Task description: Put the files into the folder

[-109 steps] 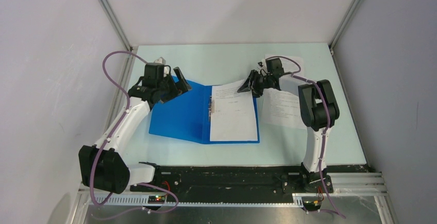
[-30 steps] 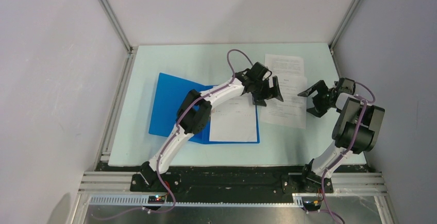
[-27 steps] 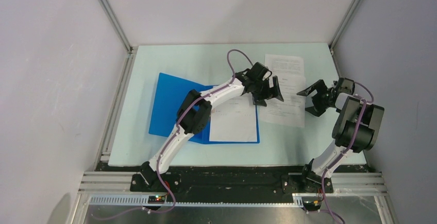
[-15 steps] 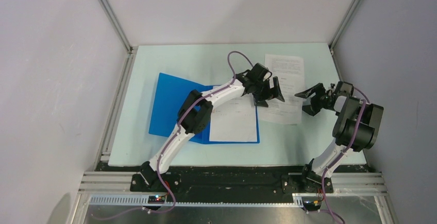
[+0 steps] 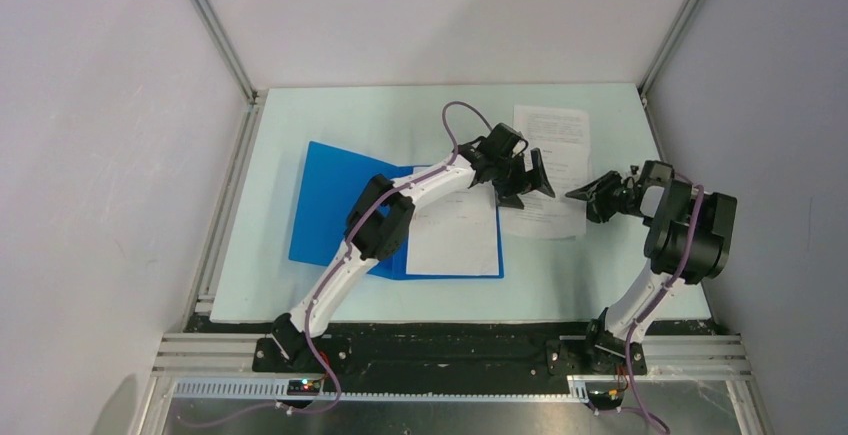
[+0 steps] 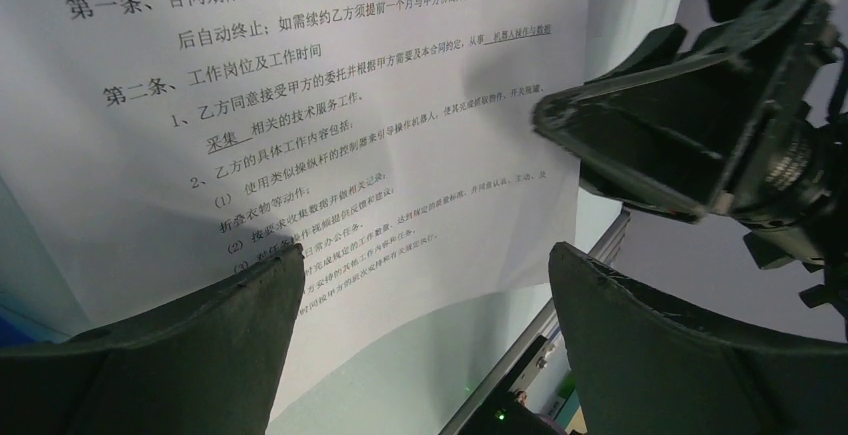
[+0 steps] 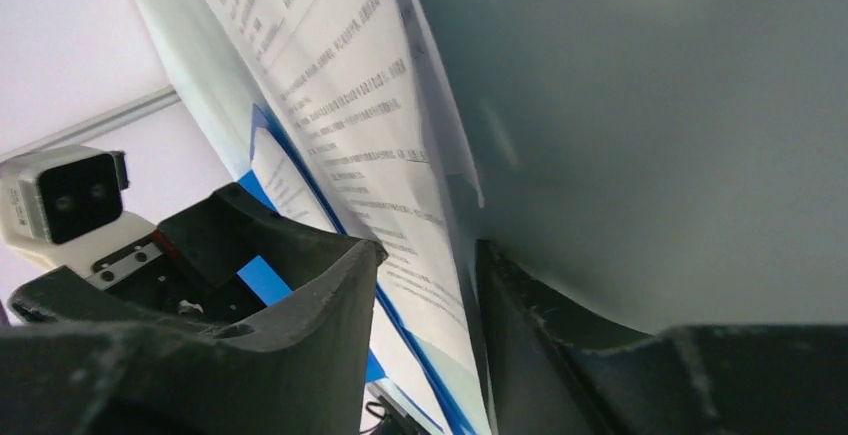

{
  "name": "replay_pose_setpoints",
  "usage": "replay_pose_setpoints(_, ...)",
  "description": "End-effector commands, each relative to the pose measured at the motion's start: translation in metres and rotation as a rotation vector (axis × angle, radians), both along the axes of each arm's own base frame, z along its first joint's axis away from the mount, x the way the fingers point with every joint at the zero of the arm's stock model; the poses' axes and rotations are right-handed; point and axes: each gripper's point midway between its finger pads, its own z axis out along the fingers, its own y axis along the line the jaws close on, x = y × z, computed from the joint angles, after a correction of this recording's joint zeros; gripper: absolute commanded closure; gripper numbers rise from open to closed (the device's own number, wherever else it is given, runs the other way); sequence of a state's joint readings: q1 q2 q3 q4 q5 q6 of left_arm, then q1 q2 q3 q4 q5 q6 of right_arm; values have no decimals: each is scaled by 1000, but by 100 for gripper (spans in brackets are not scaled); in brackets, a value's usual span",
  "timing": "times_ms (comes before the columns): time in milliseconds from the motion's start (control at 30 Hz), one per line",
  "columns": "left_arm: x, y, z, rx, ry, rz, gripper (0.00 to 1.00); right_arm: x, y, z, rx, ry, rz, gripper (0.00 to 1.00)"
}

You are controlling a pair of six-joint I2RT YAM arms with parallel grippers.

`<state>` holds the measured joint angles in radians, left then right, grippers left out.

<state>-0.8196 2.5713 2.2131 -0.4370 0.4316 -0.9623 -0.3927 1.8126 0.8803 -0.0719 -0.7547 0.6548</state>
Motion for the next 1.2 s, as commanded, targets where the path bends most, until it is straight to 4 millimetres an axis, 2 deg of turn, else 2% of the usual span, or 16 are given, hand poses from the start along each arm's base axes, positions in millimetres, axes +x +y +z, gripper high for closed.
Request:
replay_pose_setpoints(0,-7,0,-19,25,37,-9,2,-3,10,-15,-36,25,36,58)
replay_pose_setpoints(100,-8,-5,-15,-2,48,-19,2,-3,9,-14,-40,32,28,72)
replay_pose_setpoints(200,-8,-6,-5,-14,30,-26,2,-5,4,-7,-61,35,10,99)
replay_pose_setpoints(400,-3,-5,51,-82,-51,-43,3,-12,-11,21,-149,9,-30,100)
replay_pose_setpoints(533,-4,-3,115,-170,-127,-64,3,-7,-12,59,-129,-83,-54,100)
replay_pose_setpoints(600,-10,-2,162,-246,-181,-103,3,-1,-11,81,-121,-133,-53,100)
replay_pose_setpoints(667,-17,9,201,-301,-218,-135,3,4,-9,103,-128,-179,-52,100)
replay_pose_setpoints(700,-18,14,211,-309,-241,-141,4,5,-7,115,-136,-207,-51,100)
replay_pose_setpoints(800,-15,56,259,-321,-339,-90,4,12,7,148,-146,-285,-31,100)
replay_pose_setpoints(900,-7,101,274,-279,-411,-14,3,21,30,183,-145,-375,11,100)
replay_pose_setpoints(1000,1,167,269,-196,-451,109,3,35,75,219,-103,-455,115,100)
replay_pose_setpoints(1033,6,190,246,-147,-420,147,3,38,97,239,-93,-499,169,100)
replay_pose_setpoints(1067,0,208,255,-157,-434,165,4,41,107,243,-92,-506,193,100)
replay_pose_setpoints(1100,6,235,233,-121,-388,218,4,41,128,260,-92,-547,241,100)
replay_pose_setpoints(1133,-1,252,243,-133,-404,239,4,41,142,265,-84,-572,281,100)
replay_pose_setpoints(1167,-3,279,232,-107,-393,290,4,34,167,277,-58,-610,351,100)
